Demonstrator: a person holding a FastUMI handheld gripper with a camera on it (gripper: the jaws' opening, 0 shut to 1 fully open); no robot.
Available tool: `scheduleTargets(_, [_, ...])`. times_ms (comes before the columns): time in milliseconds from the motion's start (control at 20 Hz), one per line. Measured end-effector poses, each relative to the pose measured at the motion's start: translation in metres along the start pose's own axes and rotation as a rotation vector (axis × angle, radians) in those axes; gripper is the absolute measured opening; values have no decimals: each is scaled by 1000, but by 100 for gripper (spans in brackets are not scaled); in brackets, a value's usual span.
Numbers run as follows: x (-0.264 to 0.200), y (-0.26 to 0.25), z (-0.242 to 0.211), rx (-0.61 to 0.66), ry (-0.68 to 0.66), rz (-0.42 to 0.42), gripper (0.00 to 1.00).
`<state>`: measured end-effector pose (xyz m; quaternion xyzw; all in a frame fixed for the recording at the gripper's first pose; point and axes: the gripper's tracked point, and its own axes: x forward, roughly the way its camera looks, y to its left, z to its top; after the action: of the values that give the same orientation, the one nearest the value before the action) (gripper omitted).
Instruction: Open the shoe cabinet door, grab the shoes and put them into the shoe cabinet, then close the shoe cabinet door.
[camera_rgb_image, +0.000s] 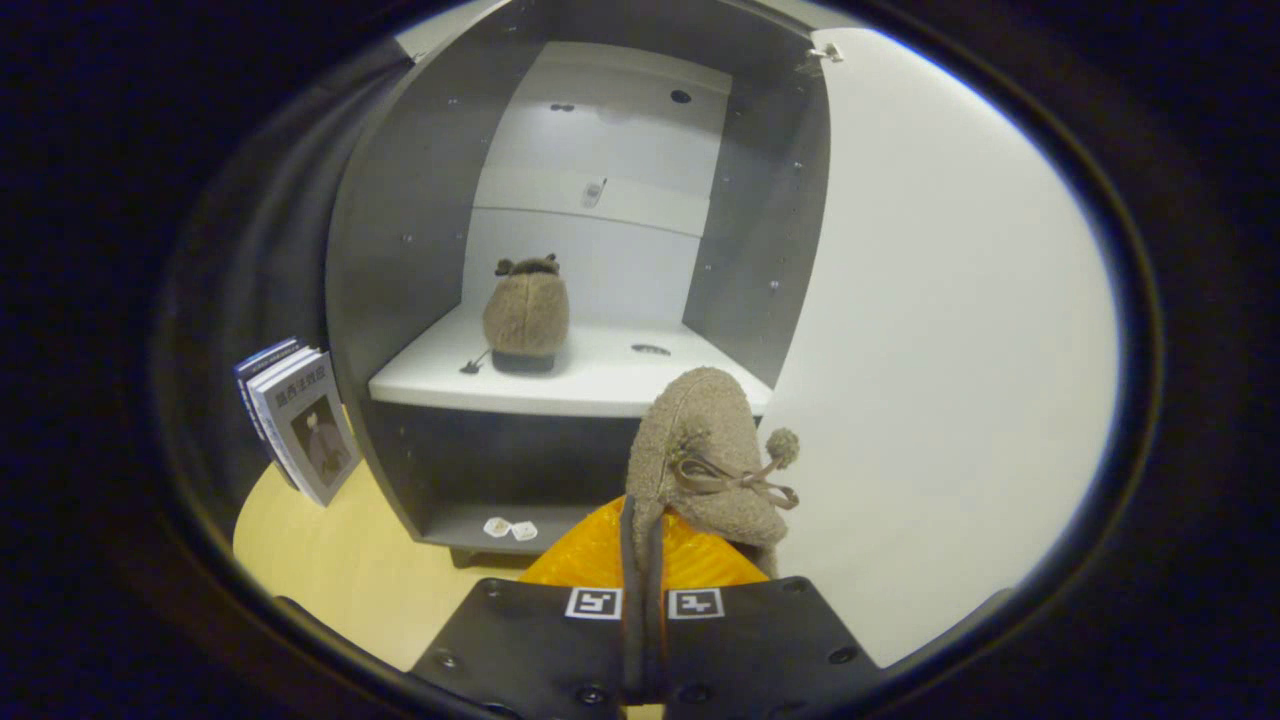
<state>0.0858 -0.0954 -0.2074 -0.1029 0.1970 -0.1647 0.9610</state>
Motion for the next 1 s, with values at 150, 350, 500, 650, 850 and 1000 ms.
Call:
scheduleTargets(150, [27, -2, 38, -27, -37, 18, 3])
scheduleTargets(350, [70, 2, 82, -71, -81, 45, 3])
scheduleTargets(500, [101, 6, 97, -103, -76, 64, 3])
scheduleTargets(650, [129, 11, 110, -153, -71, 78, 3])
scheduleTargets(850, [159, 20, 128, -183, -88, 103, 3])
scheduleTargets(1000, [183, 29, 131, -193, -70, 125, 3])
